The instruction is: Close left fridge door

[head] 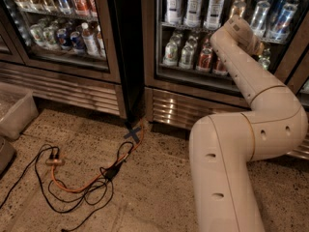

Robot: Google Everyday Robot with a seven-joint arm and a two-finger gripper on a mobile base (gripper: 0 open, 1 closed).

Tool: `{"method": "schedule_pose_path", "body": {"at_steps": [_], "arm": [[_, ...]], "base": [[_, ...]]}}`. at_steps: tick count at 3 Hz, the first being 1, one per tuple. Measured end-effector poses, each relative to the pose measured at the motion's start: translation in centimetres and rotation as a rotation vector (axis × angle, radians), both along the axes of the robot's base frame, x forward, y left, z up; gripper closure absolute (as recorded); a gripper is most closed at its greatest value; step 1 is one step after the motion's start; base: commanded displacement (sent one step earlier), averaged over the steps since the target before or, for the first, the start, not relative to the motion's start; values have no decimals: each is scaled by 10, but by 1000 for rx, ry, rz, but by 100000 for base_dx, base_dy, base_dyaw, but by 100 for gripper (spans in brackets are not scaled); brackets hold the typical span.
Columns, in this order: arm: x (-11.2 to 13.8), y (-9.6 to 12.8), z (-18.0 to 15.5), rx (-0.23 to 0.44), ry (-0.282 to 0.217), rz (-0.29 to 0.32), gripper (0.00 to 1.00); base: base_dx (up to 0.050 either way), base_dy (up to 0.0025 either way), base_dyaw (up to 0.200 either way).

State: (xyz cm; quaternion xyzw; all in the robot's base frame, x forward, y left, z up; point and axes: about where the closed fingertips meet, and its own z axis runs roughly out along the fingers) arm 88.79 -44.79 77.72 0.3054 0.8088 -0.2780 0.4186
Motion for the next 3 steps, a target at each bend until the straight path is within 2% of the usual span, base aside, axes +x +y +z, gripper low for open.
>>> {"method": "schedule_pose_path", "body": {"at_steps": [1,2,3], "arm": [[-6,-5,-3,71,4,26,100],[-21,-1,-35,246,75,88,100],[-54,4,-69,462,187,153,100]], "base": [[0,0,0],[0,0,0],[0,0,0]]}}
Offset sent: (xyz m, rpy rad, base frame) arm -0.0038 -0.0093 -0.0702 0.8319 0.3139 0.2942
